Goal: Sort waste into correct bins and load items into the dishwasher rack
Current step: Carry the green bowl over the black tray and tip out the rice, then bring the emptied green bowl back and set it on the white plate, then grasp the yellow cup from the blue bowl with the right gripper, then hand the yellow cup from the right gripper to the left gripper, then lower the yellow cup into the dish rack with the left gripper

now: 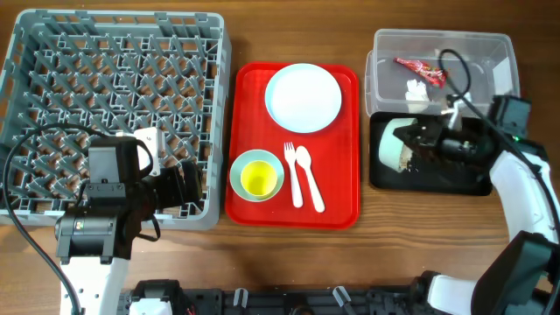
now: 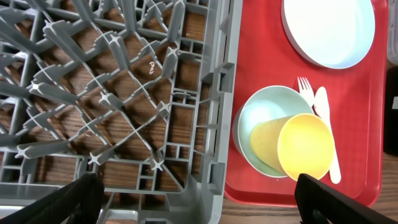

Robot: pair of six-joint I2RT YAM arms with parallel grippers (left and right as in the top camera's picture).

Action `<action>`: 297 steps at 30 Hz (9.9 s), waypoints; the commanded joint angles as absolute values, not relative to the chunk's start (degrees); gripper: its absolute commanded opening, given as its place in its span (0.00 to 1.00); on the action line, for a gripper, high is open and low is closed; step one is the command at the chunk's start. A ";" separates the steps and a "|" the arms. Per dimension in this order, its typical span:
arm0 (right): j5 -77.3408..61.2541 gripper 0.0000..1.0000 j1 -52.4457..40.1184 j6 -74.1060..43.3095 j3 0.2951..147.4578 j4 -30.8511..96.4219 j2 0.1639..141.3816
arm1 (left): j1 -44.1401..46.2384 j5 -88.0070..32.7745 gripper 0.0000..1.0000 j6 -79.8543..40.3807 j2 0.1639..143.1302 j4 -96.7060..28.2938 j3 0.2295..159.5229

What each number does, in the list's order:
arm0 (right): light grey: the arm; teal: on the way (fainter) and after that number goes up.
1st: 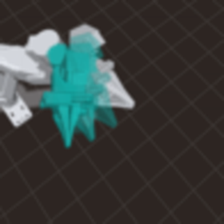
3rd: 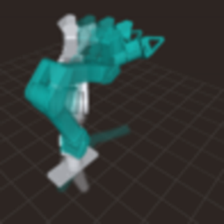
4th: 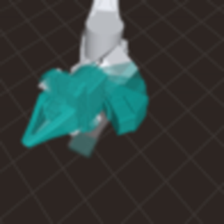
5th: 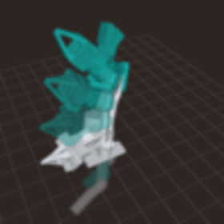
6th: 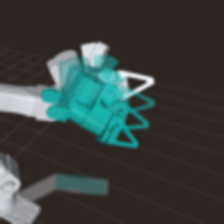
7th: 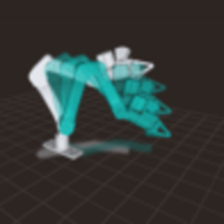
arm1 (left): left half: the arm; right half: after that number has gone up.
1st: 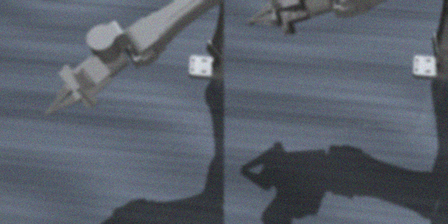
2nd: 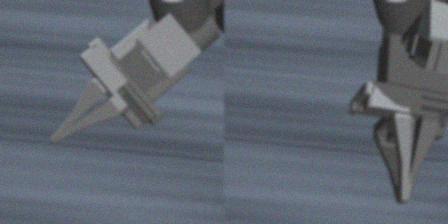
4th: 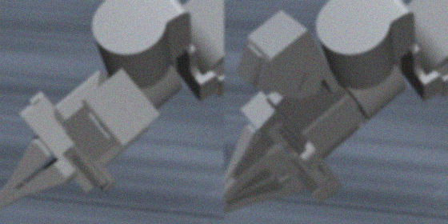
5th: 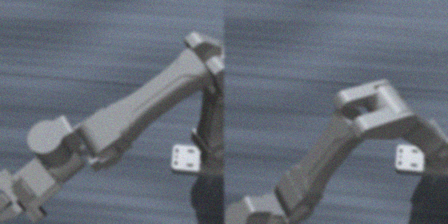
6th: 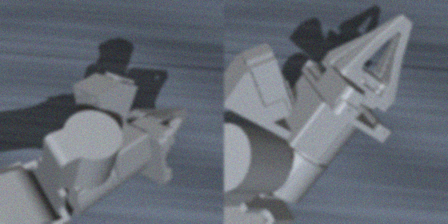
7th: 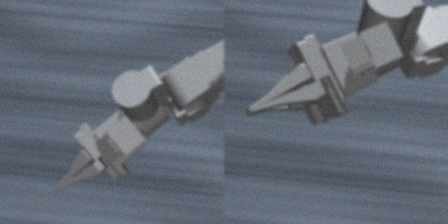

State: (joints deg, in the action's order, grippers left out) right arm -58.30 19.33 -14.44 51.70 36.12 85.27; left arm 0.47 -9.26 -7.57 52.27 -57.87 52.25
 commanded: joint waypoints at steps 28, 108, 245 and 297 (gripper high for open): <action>-87.48 0.04 36.01 -40.71 49.25 12.64 98.17 | 0.36 -9.39 1.00 -6.85 52.29 -57.71 53.32; -11.99 0.05 -15.59 -3.11 85.60 36.88 93.62 | 0.36 -9.37 1.00 -6.85 52.29 -57.28 53.32; -64.38 0.04 -21.96 -18.46 77.73 38.63 87.18 | 8.49 -76.73 0.85 -20.43 69.23 -7.40 53.32; -29.63 0.52 -15.62 -17.52 76.12 53.82 85.82 | 4.12 -23.81 0.28 -14.35 65.08 -32.32 53.78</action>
State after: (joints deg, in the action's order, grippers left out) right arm -38.30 -17.15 -19.22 76.20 52.75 87.53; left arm 6.57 -38.87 -16.56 68.29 -28.49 52.84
